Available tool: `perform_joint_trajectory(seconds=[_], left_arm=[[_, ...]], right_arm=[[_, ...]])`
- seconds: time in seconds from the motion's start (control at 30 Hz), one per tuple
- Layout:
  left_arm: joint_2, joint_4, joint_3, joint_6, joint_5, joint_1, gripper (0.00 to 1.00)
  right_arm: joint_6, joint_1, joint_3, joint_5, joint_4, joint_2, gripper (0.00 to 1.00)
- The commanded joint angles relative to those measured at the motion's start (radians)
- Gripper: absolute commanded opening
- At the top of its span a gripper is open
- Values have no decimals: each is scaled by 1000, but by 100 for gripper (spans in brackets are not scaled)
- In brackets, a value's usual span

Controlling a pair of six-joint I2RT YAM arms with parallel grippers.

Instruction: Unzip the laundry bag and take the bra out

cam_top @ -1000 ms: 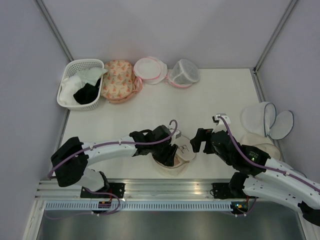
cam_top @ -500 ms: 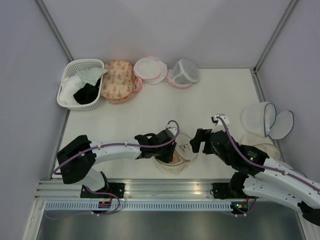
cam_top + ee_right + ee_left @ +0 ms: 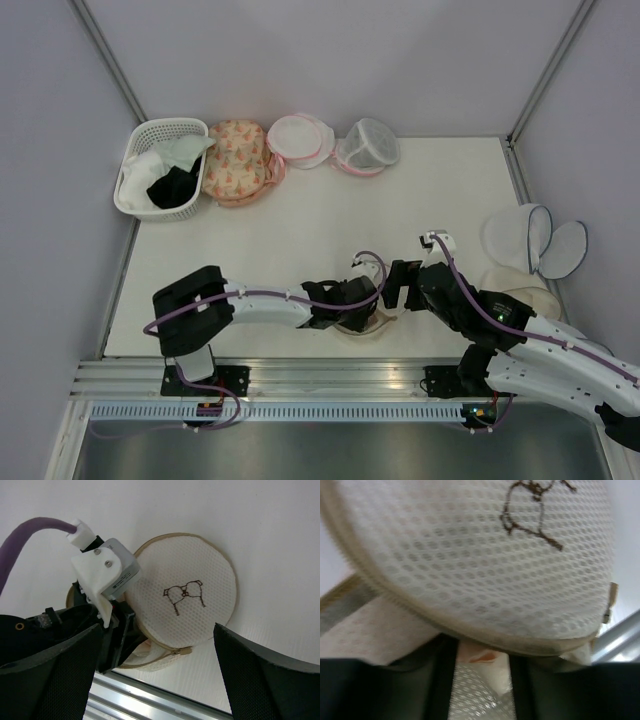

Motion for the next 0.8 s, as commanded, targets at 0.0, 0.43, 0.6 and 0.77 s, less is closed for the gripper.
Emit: perform_joint_trajectory(seconds=[0.0,0.43,0.6,0.77], left_arm=[[136,-23,4,-72,-51,-5,40],[-81,-116,14,-97,-134,-25,2],[-269,-173,67,-72,-208,-25,2],[-353,-202,97,-63,-243,-25,2]], right_arm=[[-9,0,-2,-11,21,-5,96],[-11,-2,-4,-14,14,-13,92],[-11,-2,-10,-23,24,12,91],[-11,-2,-25,-72,67,25,89]])
